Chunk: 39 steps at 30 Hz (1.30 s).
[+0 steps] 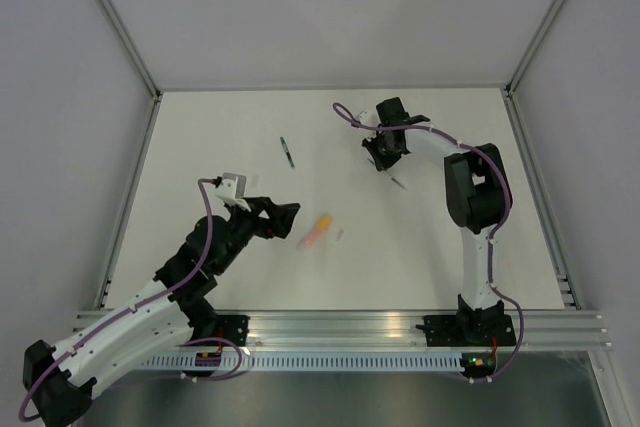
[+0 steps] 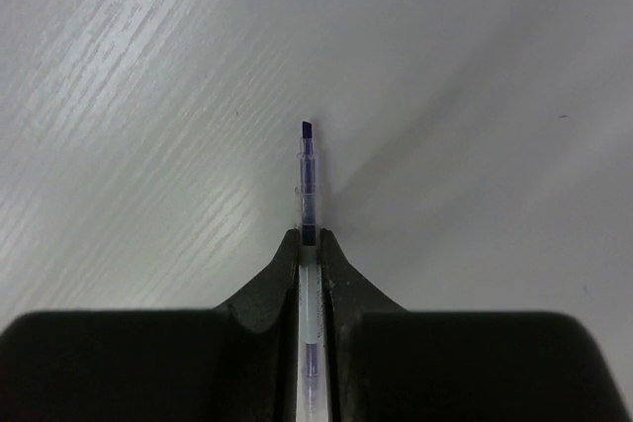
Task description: Insert the pens into the pen caps
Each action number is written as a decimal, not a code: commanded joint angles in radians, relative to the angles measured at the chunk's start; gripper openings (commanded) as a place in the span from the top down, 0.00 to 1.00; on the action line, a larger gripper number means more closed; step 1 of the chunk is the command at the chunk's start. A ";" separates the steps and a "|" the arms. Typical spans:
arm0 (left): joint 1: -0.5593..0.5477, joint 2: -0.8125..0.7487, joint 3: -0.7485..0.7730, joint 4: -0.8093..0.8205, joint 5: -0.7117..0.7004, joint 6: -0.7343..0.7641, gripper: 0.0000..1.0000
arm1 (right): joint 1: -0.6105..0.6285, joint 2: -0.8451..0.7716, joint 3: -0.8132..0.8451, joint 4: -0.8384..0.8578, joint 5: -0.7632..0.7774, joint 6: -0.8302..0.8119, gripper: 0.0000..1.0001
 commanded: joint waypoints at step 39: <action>0.001 0.091 0.094 0.080 0.455 -0.023 0.08 | 0.518 -1.017 -0.800 0.991 0.082 1.074 1.00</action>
